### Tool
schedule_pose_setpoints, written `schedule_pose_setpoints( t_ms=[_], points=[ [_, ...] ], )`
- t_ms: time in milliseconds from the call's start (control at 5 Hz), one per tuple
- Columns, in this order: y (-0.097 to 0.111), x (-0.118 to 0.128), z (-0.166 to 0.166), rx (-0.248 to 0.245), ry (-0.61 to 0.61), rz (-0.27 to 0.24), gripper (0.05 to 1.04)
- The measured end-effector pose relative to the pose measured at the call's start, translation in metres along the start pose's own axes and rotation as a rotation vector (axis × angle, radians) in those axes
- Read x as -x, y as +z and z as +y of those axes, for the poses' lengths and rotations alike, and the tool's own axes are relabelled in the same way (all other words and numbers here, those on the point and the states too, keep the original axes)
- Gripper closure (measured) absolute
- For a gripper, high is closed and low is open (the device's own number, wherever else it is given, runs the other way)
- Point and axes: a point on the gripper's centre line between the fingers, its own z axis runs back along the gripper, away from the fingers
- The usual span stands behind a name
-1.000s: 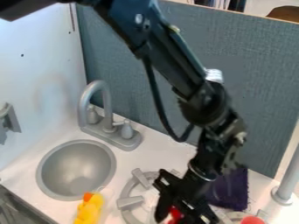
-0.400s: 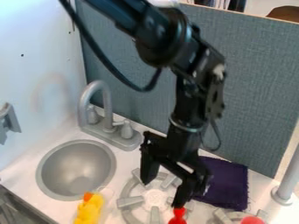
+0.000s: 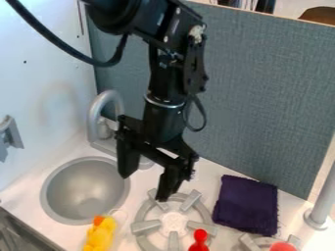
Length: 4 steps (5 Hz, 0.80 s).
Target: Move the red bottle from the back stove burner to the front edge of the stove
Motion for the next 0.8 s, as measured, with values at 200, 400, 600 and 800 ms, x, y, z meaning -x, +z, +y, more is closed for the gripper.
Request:
schedule_pose_setpoints(
  t_ms=[200, 400, 600, 800],
  points=[
    [-0.019, -0.006, 0.022, -0.075, 0.053, 0.029, 0.083],
    [-0.033, -0.011, 0.037, -0.084, 0.059, 0.016, 0.083],
    [-0.039, -0.006, 0.064, -0.062, 0.091, 0.036, 0.083],
    [-0.042, 0.002, 0.081, 0.008, 0.125, 0.070, 0.083]
  ],
)
